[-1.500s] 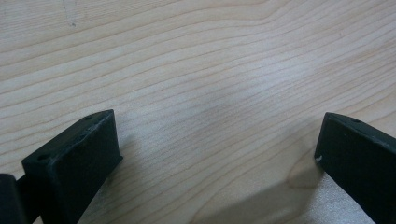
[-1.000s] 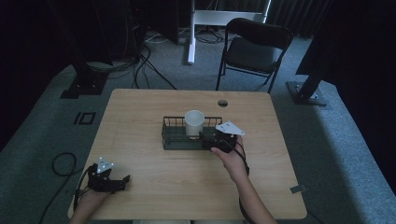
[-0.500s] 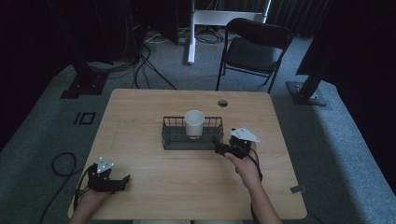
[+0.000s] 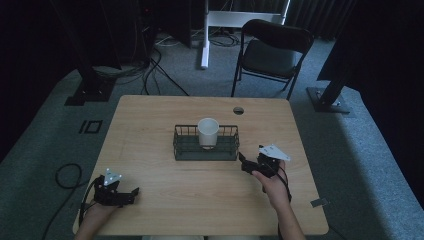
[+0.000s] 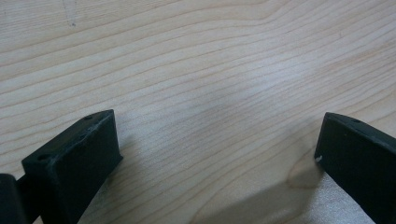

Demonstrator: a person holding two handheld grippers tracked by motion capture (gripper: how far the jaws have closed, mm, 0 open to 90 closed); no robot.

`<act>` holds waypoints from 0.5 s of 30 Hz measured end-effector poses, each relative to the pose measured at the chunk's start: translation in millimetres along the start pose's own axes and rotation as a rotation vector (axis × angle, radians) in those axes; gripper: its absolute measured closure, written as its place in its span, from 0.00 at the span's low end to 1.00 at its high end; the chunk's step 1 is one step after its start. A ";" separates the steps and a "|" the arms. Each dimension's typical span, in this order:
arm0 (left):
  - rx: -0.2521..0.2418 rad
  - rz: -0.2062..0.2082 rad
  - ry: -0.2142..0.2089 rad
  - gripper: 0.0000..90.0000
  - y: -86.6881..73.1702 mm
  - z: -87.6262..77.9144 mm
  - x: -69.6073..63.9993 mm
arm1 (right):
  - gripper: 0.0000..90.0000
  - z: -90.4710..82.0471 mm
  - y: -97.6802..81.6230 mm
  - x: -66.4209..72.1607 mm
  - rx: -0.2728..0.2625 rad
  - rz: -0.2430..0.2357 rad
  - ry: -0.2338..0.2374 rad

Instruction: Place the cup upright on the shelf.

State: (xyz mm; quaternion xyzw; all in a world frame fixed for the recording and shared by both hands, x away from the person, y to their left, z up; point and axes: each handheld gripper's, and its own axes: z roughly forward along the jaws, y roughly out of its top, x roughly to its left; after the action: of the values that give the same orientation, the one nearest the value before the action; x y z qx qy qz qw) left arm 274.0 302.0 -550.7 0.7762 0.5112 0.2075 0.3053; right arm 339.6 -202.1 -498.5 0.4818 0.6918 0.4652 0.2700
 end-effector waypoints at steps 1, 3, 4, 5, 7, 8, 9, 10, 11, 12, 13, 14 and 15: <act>0.000 0.000 0.000 0.00 0.0 0.0 0.0 | 0.15 -0.7 -1.7 -1.9 0.000 0.003 -0.004; 0.000 0.000 0.000 0.00 0.0 0.0 0.0 | 0.15 -1.9 -4.9 -5.3 0.009 0.005 -0.017; 0.000 0.000 0.000 0.00 0.0 0.0 0.0 | 0.15 -2.3 -6.4 -6.6 0.011 0.008 -0.023; 0.000 0.000 0.000 0.00 0.0 0.0 0.0 | 0.15 -2.7 -7.9 -7.9 0.014 0.006 -0.027; 0.000 0.000 0.000 0.00 0.0 0.0 0.0 | 0.15 -4.1 -11.2 -10.3 0.016 0.019 -0.033; 0.000 0.000 0.000 0.00 0.0 0.0 0.0 | 0.14 -4.6 -13.0 -11.8 0.021 0.020 -0.038; 0.000 0.000 0.000 0.00 0.0 0.0 0.0 | 0.15 -5.3 -14.8 -13.6 0.024 0.021 -0.043; 0.000 0.000 0.000 0.00 0.0 0.0 0.0 | 0.14 -5.9 -16.8 -15.8 0.024 0.025 -0.049; 0.000 0.000 0.000 0.00 0.0 0.0 0.0 | 0.14 -7.3 -20.3 -19.6 0.032 0.036 -0.058; 0.000 0.000 0.000 0.00 0.0 0.0 0.0 | 0.14 -8.2 -22.3 -21.6 0.037 0.039 -0.064; 0.000 0.000 0.000 0.00 0.0 0.0 0.0 | 0.14 -9.0 -24.4 -23.7 0.040 0.037 -0.075; 0.000 0.000 0.000 0.00 0.0 0.0 0.0 | 0.14 -10.1 -26.3 -25.8 0.044 0.040 -0.085; 0.000 0.000 0.000 0.00 0.0 0.0 0.0 | 0.14 -10.9 -28.3 -27.9 0.048 0.046 -0.090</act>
State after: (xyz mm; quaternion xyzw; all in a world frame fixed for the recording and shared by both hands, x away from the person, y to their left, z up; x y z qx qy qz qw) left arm 274.0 302.0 -550.7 0.7761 0.5111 0.2076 0.3054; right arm 329.8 -234.8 -521.6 0.5243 0.6787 0.4324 0.2783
